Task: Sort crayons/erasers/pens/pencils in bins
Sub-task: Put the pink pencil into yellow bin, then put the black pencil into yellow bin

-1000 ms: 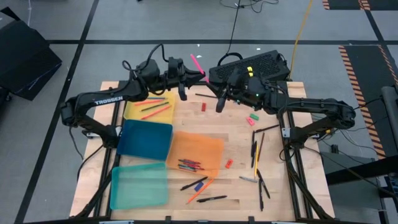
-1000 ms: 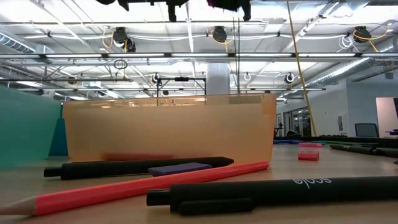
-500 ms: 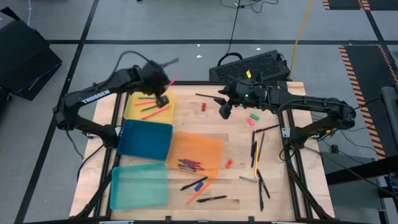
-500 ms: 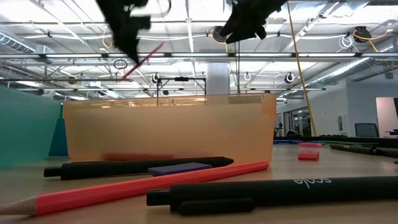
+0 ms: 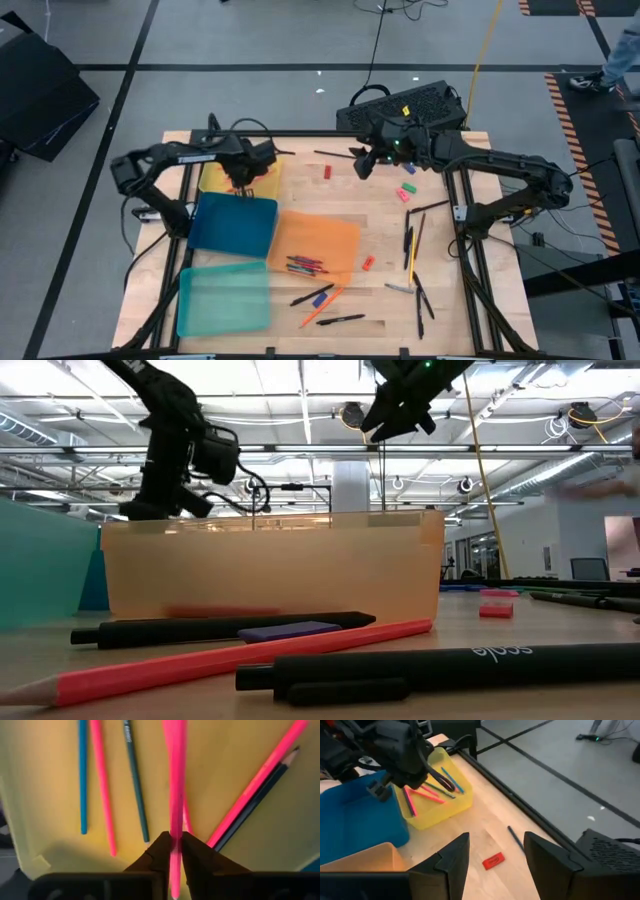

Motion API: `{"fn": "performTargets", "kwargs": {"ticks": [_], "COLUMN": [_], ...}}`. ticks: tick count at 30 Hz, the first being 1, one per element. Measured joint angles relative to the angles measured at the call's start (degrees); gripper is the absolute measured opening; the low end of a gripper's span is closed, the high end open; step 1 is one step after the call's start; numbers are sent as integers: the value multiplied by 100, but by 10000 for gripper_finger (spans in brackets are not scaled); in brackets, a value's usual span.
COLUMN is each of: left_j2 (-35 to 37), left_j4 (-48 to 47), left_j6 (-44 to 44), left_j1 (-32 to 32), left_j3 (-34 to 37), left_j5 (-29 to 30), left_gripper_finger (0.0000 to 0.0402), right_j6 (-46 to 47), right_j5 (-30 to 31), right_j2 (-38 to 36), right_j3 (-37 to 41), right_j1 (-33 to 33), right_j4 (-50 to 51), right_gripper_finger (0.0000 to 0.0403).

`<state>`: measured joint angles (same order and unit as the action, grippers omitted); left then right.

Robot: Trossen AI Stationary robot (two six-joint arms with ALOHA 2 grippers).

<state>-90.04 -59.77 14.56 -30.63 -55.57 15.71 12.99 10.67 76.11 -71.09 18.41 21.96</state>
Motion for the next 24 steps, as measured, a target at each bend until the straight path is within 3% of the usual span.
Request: {"fn": "performTargets", "kwargs": {"ticks": [6,10,13,17,24], "left_j2": [-129,98,383,846,1538], "left_j4": [2,-163,-388,-386,-257], "left_j6": [160,140,119,-94,-1202], "left_j1": [72,72,72,72,74], "left_j3": [10,-109,-354,-729,-1159], "left_j5": [67,121,135,35,-296], "left_gripper_finger": [139,197,226,241,243], "right_j6": [-14,-58,-182,-604,-2625], "right_j5": [-48,-59,-395,-946,-1653], "right_j2": [3,160,372,810,1744], "right_j3": [0,0,0,0,2], "right_j1": [142,255,426,784,1468], "right_j4": [91,323,478,598,558], "right_gripper_finger": [180,180,180,180,181]}}
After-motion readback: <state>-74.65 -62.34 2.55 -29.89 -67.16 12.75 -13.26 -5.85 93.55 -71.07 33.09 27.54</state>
